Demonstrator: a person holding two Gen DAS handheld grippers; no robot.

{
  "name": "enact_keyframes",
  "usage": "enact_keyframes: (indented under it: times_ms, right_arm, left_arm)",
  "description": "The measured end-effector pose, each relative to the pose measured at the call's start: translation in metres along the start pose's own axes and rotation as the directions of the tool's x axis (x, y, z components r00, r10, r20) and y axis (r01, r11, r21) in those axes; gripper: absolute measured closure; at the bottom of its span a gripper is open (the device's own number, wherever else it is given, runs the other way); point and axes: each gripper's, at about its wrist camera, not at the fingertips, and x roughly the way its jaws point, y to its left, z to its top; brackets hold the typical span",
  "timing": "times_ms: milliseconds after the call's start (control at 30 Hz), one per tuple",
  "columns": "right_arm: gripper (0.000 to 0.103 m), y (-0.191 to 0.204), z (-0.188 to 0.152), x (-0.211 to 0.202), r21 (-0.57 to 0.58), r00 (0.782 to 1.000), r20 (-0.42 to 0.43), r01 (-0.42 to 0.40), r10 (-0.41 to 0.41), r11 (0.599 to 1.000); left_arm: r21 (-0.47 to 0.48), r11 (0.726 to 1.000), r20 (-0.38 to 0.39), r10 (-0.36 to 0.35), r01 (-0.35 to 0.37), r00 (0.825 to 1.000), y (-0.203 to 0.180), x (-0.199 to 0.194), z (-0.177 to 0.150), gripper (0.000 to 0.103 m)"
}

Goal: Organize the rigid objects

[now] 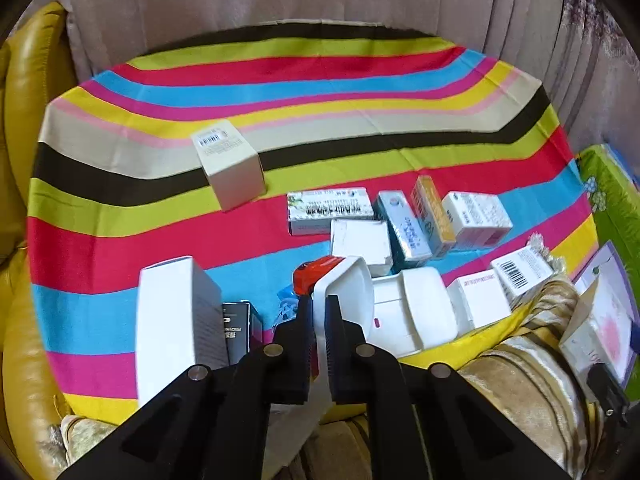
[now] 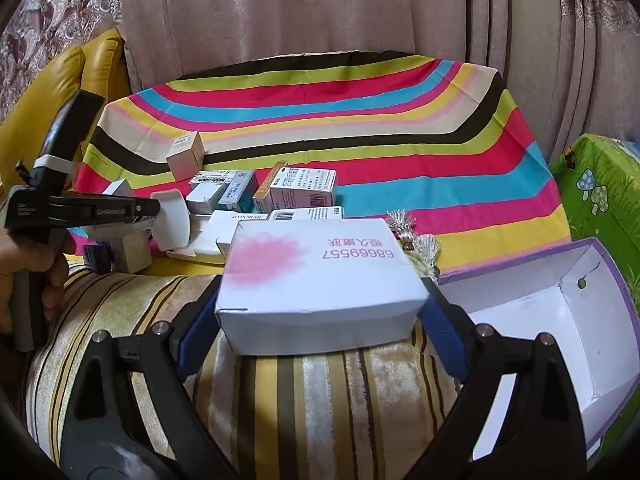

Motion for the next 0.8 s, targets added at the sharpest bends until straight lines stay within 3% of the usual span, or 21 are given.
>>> enact_keyframes:
  times_ms: [233, 533, 700, 800]
  right_arm:
    - [0.01, -0.004, 0.0, -0.004, 0.019, 1.0, 0.014, -0.006, 0.006, 1.0]
    - [0.01, -0.015, 0.004, -0.013, 0.072, 0.999, 0.042, -0.021, 0.018, 0.997]
    - [0.01, -0.025, 0.005, -0.019, 0.097, 0.999, 0.04, -0.027, 0.023, 0.995]
    - [0.01, -0.04, 0.006, -0.027, 0.121, 0.999, 0.05, 0.011, -0.017, 0.993]
  left_arm:
    - [-0.039, 0.999, 0.056, -0.032, 0.035, 0.998, -0.002, -0.023, -0.002, 0.096]
    - [-0.017, 0.996, 0.143, -0.082, 0.085, 0.986, -0.029, -0.058, 0.005, 0.096]
    - [0.002, 0.988, 0.152, -0.152, 0.153, 0.977, -0.049, -0.07, 0.008, 0.096]
    - [0.026, 0.979, 0.146, -0.202, 0.2, 0.968, -0.071, -0.073, 0.009, 0.096]
